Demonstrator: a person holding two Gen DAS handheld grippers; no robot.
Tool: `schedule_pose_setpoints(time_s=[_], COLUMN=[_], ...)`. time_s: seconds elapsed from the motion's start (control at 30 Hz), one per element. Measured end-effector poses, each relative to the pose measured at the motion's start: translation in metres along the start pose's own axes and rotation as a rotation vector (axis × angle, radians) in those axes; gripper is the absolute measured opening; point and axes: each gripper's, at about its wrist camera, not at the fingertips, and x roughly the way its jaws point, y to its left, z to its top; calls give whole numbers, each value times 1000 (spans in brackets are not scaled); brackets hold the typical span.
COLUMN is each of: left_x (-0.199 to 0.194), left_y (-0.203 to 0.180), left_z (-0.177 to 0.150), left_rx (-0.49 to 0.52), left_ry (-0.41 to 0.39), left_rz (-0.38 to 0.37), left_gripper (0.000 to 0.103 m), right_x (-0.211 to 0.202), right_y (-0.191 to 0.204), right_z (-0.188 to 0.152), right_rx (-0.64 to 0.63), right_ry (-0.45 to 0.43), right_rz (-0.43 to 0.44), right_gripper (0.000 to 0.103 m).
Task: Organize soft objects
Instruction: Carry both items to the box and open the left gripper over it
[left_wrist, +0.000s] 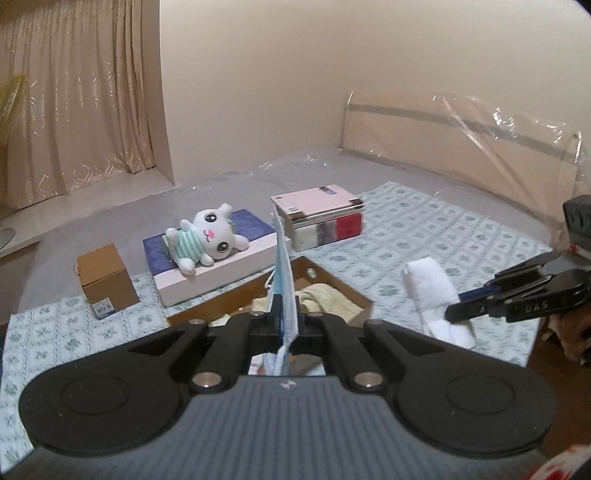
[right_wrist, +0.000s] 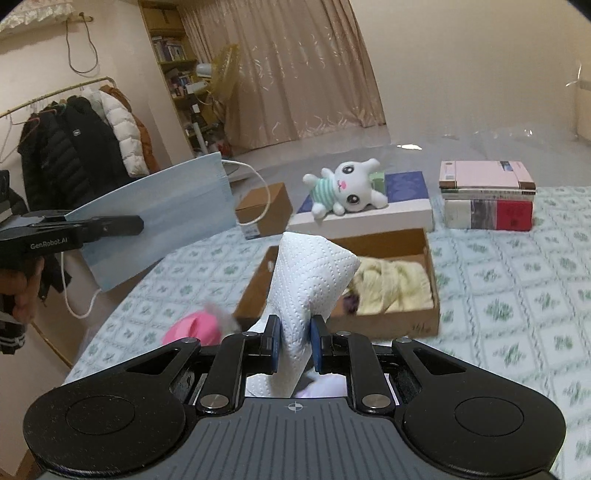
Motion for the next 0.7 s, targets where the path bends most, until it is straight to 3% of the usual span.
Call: schedule_pose_setpoints(time_s=[0.37, 0.7], left_x=[110, 219], left_y=[57, 85], left_z=[13, -13], left_rx=[7, -14], left_ry=[74, 210], left_rz=[5, 0], left_gripper=[0, 0], right_x=[106, 218], right_y=[-44, -60], right_z=[52, 62], right_rx=[-39, -32], right_ry=[74, 170], right_rz=[-26, -18], right_gripper=[17, 17])
